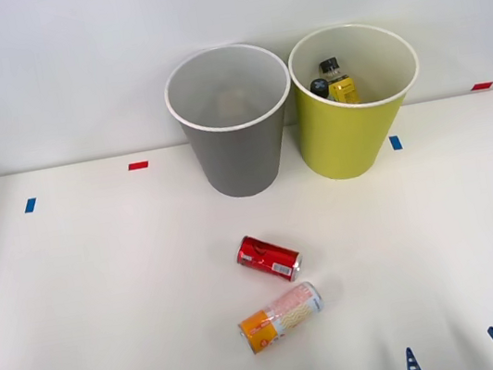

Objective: Put cans in the gray bin, plastic bottles in the light green bin

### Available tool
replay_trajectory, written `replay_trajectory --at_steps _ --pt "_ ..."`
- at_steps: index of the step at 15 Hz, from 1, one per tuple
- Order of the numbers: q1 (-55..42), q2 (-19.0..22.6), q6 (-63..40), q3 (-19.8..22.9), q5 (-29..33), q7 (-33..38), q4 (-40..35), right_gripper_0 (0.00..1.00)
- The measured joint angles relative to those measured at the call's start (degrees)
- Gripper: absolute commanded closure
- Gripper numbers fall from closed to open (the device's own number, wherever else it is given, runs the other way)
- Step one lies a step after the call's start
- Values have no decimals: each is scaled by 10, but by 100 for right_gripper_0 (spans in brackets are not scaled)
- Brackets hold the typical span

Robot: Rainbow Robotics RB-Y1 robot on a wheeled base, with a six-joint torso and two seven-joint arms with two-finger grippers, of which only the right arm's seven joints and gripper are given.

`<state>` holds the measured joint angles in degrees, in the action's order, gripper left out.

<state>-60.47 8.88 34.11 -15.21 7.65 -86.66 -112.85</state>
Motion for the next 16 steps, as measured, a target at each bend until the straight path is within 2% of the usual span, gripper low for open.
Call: replay_trajectory --at_steps 16 --pt "0 0 0 0 0 0 0 0"
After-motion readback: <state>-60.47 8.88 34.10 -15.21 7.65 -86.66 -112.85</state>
